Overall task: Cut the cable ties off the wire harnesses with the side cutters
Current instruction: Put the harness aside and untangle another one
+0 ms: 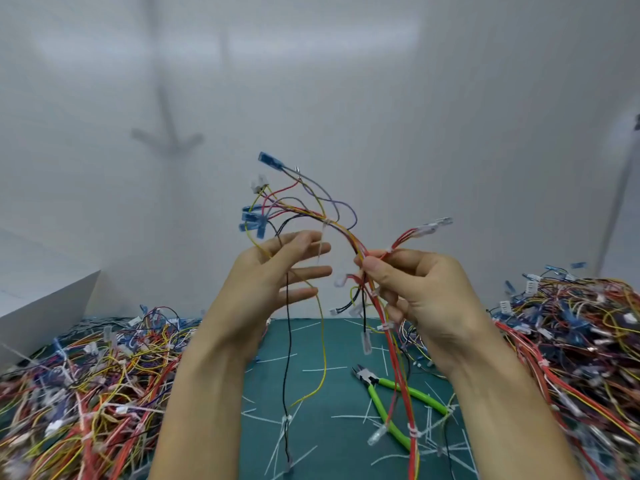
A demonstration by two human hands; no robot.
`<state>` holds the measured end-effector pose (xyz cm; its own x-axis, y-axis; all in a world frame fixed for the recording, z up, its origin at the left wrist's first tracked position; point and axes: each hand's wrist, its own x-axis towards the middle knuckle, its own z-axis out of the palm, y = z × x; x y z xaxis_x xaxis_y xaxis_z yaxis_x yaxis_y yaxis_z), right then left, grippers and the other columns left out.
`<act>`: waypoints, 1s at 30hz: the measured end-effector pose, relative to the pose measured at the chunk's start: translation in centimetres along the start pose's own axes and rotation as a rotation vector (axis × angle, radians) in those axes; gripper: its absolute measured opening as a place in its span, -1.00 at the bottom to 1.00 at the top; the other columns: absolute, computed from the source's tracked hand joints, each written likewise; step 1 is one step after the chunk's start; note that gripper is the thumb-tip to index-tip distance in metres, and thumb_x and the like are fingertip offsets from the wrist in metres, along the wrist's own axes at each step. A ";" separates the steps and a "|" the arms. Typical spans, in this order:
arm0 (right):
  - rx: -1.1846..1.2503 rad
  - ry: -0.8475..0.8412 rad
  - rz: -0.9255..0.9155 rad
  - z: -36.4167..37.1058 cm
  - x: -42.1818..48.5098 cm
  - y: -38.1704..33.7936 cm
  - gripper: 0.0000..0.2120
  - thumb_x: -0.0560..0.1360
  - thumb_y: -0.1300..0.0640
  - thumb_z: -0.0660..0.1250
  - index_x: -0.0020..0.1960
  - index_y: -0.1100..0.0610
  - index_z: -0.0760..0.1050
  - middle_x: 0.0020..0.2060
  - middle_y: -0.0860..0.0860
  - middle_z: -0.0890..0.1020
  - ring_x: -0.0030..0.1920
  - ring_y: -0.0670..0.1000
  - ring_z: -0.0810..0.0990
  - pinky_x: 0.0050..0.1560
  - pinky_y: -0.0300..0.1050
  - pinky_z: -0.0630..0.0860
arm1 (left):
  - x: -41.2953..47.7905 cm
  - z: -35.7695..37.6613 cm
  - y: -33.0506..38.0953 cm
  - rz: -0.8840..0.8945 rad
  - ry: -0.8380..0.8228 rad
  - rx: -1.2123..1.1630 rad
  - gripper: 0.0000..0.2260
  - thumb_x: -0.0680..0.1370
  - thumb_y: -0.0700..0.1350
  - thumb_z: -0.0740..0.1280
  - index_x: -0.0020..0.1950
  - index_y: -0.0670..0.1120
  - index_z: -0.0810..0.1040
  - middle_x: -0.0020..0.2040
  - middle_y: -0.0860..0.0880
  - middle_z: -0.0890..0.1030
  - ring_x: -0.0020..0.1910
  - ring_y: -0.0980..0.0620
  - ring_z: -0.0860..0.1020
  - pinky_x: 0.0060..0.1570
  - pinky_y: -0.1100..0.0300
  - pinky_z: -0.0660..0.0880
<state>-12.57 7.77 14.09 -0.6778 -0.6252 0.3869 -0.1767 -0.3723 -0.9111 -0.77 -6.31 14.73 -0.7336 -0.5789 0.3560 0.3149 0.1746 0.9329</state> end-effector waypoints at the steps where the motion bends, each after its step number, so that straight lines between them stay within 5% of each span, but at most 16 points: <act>1: 0.029 0.038 -0.007 0.0 0.1 0.1 -0.94 0.47 0.26 0.44 -0.16 0.22 0.68 -0.38 0.06 0.62 -0.53 -0.10 0.33 -0.57 -0.30 0.30 | -0.1 -0.2 -0.1 -0.020 -0.042 0.037 -0.62 0.47 0.11 0.34 0.21 -0.04 0.59 0.10 0.03 0.70 0.04 0.01 0.69 -0.04 0.14 0.63; 5: 0.141 0.126 -0.024 0.0 0.6 0.3 -0.92 0.50 0.25 0.41 -0.14 0.19 0.68 -0.34 0.03 0.63 -0.50 -0.14 0.36 -0.56 -0.33 0.30 | -0.4 -1.0 -0.8 -0.143 -0.196 0.269 -0.53 0.34 0.06 0.49 0.21 -0.01 0.57 0.09 0.05 0.70 0.01 0.05 0.69 -0.02 0.17 0.64; 11: 0.263 0.195 -0.038 -0.4 0.8 0.2 -0.92 0.52 0.22 0.39 -0.09 0.16 0.67 -0.29 -0.01 0.67 -0.48 -0.17 0.39 -0.53 -0.36 0.31 | 0.1 -1.9 -2.4 -0.307 -0.373 0.569 -0.90 0.52 -0.14 0.44 -0.02 -0.15 0.67 -0.08 -0.05 0.73 -0.12 0.08 0.68 -0.11 0.27 0.56; 15: 0.304 0.235 -0.017 -0.6 0.9 0.3 -0.91 0.53 0.22 0.37 -0.09 0.15 0.66 -0.26 0.00 0.67 -0.46 -0.17 0.39 -0.53 -0.37 0.32 | 0.1 -2.1 -2.4 -0.257 -0.277 0.492 -0.89 0.58 -0.19 0.35 -0.04 -0.19 0.67 -0.10 -0.10 0.73 -0.14 0.00 0.69 -0.17 0.25 0.58; 20: 0.326 0.258 0.036 -0.8 1.2 0.8 -0.91 0.53 0.20 0.38 -0.07 0.15 0.67 -0.25 0.01 0.66 -0.46 -0.17 0.41 -0.54 -0.37 0.34 | 0.2 -1.8 -1.6 -0.124 0.008 0.112 -0.89 0.58 -0.27 0.31 -0.04 -0.24 0.63 -0.18 -0.19 0.72 -0.28 -0.03 0.71 -0.32 0.30 0.61; 23: 0.337 0.253 0.052 -0.9 1.3 0.9 -0.91 0.53 0.20 0.38 -0.07 0.15 0.67 -0.24 0.01 0.67 -0.45 -0.17 0.41 -0.54 -0.37 0.35 | 0.2 -1.9 -1.1 -0.111 0.019 -0.024 -0.88 0.57 -0.25 0.31 -0.02 -0.25 0.64 -0.16 -0.18 0.72 -0.26 -0.02 0.71 -0.34 0.34 0.58; 27: 0.339 0.242 0.054 -0.9 1.3 0.9 -0.91 0.52 0.20 0.38 -0.07 0.15 0.67 -0.22 0.03 0.67 -0.46 -0.18 0.42 -0.54 -0.37 0.36 | 0.1 -2.1 -1.1 -0.121 -0.016 0.009 -0.87 0.55 -0.21 0.34 -0.02 -0.23 0.65 -0.16 -0.16 0.72 -0.26 -0.01 0.71 -0.35 0.35 0.57; 30: 0.333 0.248 0.047 -0.9 1.3 0.9 -0.91 0.51 0.18 0.40 -0.10 0.14 0.69 -0.19 0.07 0.64 -0.46 -0.17 0.43 -0.54 -0.35 0.37 | 0.0 -1.8 -1.3 -0.158 -0.021 0.258 -0.88 0.53 -0.20 0.41 0.04 -0.21 0.63 -0.10 -0.16 0.72 -0.17 -0.03 0.72 -0.21 0.25 0.63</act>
<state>-14.29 7.26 13.67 -0.8382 -0.4779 0.2627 0.0715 -0.5740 -0.8157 -0.07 -7.98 13.43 -0.7748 -0.5985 0.2036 0.0346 0.2815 0.9589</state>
